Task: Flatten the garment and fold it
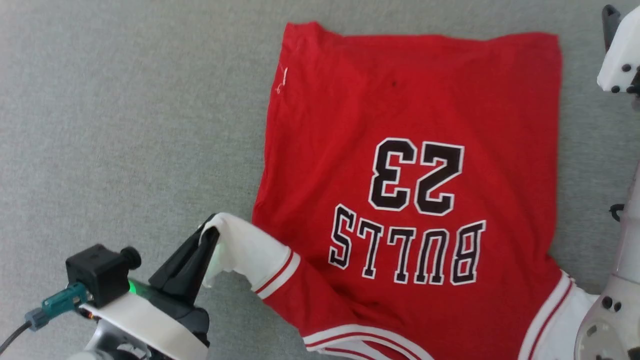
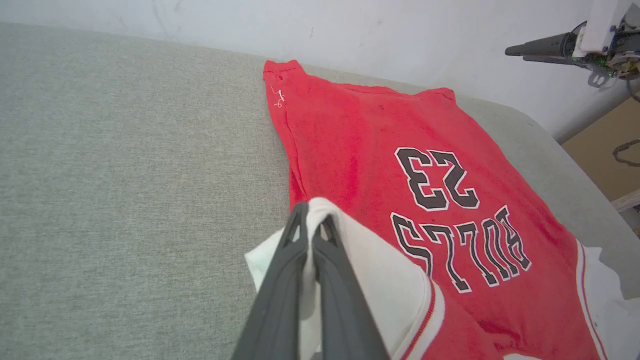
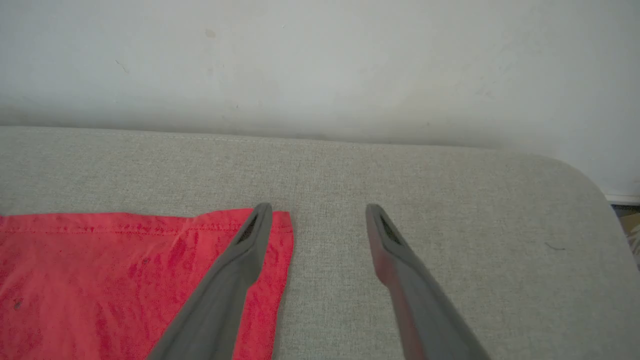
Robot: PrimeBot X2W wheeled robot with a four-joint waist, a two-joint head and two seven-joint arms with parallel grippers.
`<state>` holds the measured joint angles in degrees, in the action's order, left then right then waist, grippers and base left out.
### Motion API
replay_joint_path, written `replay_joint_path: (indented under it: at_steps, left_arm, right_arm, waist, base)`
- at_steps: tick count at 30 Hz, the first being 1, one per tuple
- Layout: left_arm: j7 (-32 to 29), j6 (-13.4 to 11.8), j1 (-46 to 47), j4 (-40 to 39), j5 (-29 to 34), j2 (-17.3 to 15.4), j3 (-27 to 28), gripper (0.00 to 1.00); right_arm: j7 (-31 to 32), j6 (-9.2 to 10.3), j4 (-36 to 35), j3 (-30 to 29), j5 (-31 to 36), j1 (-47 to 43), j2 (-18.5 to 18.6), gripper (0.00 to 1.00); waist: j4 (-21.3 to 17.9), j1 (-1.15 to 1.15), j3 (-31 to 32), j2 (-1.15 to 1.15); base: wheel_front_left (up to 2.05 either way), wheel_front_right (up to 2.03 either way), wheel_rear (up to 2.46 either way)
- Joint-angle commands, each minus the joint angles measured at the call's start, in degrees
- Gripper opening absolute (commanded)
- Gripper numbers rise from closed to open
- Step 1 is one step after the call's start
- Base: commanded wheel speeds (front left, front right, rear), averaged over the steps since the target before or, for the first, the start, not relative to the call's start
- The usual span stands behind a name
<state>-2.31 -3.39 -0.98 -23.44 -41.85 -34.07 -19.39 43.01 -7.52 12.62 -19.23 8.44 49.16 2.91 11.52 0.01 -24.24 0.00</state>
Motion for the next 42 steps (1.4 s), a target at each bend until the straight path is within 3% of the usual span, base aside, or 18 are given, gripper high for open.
replay_joint_path:
  at_steps: [1, 17, 18, 19, 20, 24, 32, 37, 42]
  left_arm:
    - [0.49, 0.86, 1.56, 0.11, 0.48, 0.37, -0.31, 0.0]
    - [1.61, 3.3, 5.42, 3.85, 0.05, 2.14, -2.14, 0.0]
    - [1.61, 3.37, 5.54, 4.01, 0.01, 2.2, -2.22, 0.0]
    - [1.61, 3.42, 5.66, 4.18, -0.04, 2.26, -2.29, 0.0]
    - [1.6, 3.44, 5.77, 4.34, -0.08, 2.31, -2.34, 0.0]
    - [1.56, 3.3, 5.83, 4.81, 0.03, 2.2, -2.4, 0.0]
    - [0.95, 1.52, 3.86, 4.81, 0.52, 1.53, -2.36, 0.0]
    - [-0.36, -0.64, 0.54, 3.98, 0.52, 0.5, -2.22, 0.0]
    - [-1.23, -2.74, -2.93, 2.75, 0.68, -0.28, -2.22, 0.0]
  right_arm:
    - [0.63, 0.03, 1.19, -0.74, 0.92, 1.39, -0.03, 1.0]
    - [3.33, 0.03, 7.85, -5.43, 4.14, 1.61, -0.03, 1.0]
    - [3.68, 0.03, 8.17, -6.23, 4.45, 1.68, -0.03, 0.82]
    - [4.08, 0.03, 8.45, -7.2, 4.65, 1.77, -0.03, 0.34]
    - [4.49, 0.03, 8.74, -7.63, 4.66, 1.86, -0.03, 0.0]
    - [3.77, 0.03, 8.72, -7.81, 5.09, 1.79, -0.03, 0.0]
    - [-3.86, 0.03, 5.95, -4.98, 1.34, -0.46, -0.03, 0.0]
    - [-4.49, 0.03, -3.14, -3.4, -3.58, -8.17, -0.03, 0.0]
    - [-1.57, 0.03, -17.83, -6.96, -10.11, -20.66, -0.03, 0.0]
  waist:
    - [3.21, -0.01, -4.54, 0.0]
    - [7.06, -0.01, -8.69, 0.0]
    - [7.16, -0.01, -8.7, 0.0]
    - [7.23, -0.01, -8.66, 0.0]
    - [7.25, -0.01, -8.55, 0.0]
    - [6.64, -0.01, -6.92, 0.0]
    - [3.03, -0.01, 0.98, 0.0]
    - [-0.2, -0.01, 6.41, 0.0]
    - [-3.37, -0.01, 10.64, 0.0]
  base:
    - [0.0, 0.0, 0.0]
    - [0.0, 0.0, 0.0]
    - [0.0, 0.0, 0.0]
    - [0.0, 0.0, 0.0]
    - [0.0, 0.0, 0.0]
    - [0.0, 0.0, 0.0]
    - [0.0, 0.0, 0.0]
    - [0.0, 0.0, 0.0]
    - [0.0, 0.0, 0.0]
